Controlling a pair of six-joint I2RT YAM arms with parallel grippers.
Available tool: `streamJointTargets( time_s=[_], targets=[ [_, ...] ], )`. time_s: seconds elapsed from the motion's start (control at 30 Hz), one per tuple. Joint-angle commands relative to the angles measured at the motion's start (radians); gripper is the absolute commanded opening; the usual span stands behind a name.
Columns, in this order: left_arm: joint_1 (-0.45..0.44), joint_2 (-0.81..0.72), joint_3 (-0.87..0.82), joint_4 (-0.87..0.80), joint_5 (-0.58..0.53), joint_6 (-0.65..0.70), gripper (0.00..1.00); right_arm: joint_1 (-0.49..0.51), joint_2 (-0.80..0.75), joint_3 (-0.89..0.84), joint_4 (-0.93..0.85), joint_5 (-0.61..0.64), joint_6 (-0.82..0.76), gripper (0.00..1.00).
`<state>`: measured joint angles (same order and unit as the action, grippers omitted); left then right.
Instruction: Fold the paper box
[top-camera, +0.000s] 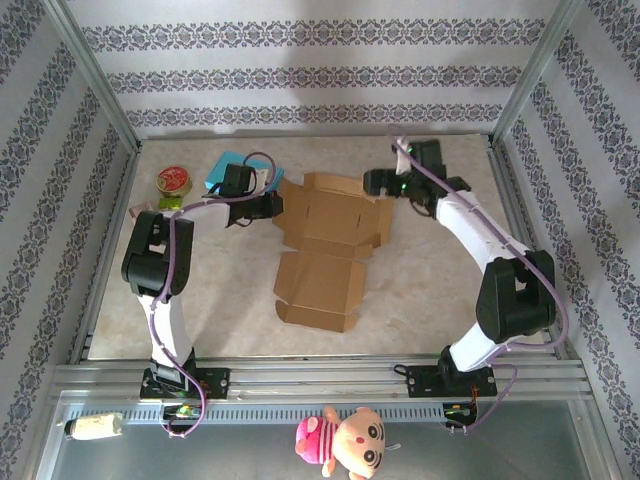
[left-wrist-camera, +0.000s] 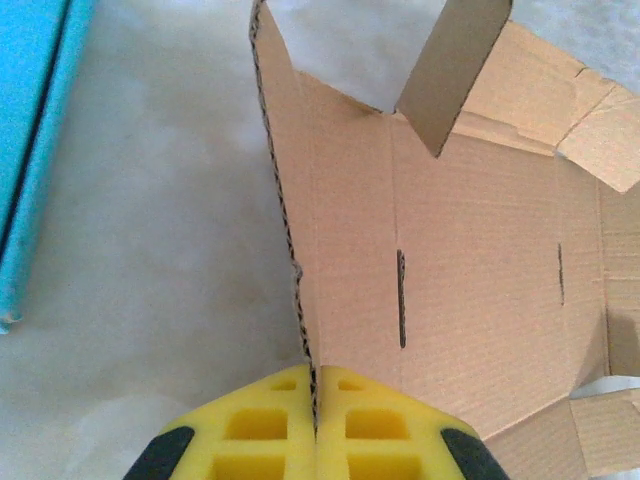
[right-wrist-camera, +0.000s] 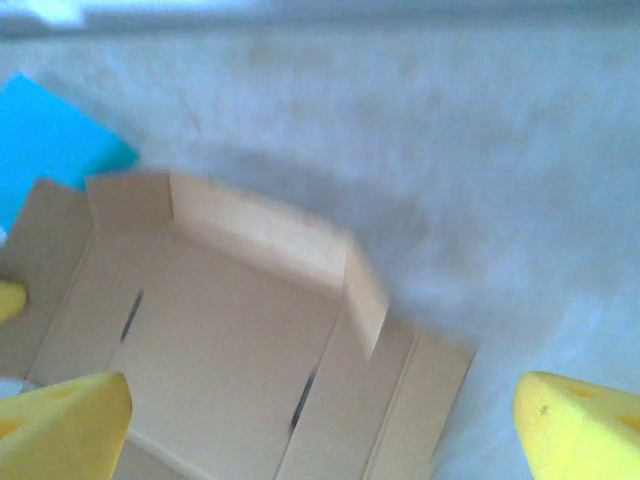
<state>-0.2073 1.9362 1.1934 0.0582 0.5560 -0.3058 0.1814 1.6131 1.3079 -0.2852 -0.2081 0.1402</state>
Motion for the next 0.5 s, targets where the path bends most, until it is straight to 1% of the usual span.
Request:
streamJointTargets(
  time_s=[0.0, 0.03, 0.1, 0.13, 0.23, 0.3, 0.33, 0.4, 0.47],
  targets=[
    [0.005, -0.082, -0.067, 0.253, 0.075, 0.123, 0.0, -0.051, 0.077, 0.128, -0.024, -0.195, -0.271, 0.98],
    [0.006, -0.095, -0.09, 0.299, 0.092, 0.135, 0.0, -0.056, 0.117, 0.192, -0.105, -0.236, -0.357, 0.98],
    [0.005, -0.111, -0.128, 0.378, 0.108, 0.146, 0.0, -0.056, 0.206, 0.342, -0.275, -0.232, -0.451, 0.98],
    [0.006, -0.117, -0.146, 0.41, 0.114, 0.146, 0.0, -0.057, 0.259, 0.427, -0.376, -0.258, -0.483, 0.98],
    [0.006, -0.123, -0.178, 0.479, 0.127, 0.137, 0.0, -0.059, 0.406, 0.648, -0.613, -0.317, -0.526, 0.92],
    [0.006, -0.123, -0.187, 0.495, 0.138, 0.136, 0.0, -0.058, 0.48, 0.744, -0.719, -0.345, -0.543, 0.89],
    [0.006, -0.123, -0.188, 0.496, 0.137, 0.137, 0.0, -0.056, 0.51, 0.78, -0.752, -0.334, -0.54, 0.86],
    [0.005, -0.126, -0.19, 0.492, 0.135, 0.144, 0.0, -0.059, 0.551, 0.815, -0.794, -0.315, -0.54, 0.8],
    [0.005, -0.129, -0.19, 0.486, 0.133, 0.149, 0.0, -0.062, 0.571, 0.816, -0.805, -0.283, -0.537, 0.74]
  ],
)
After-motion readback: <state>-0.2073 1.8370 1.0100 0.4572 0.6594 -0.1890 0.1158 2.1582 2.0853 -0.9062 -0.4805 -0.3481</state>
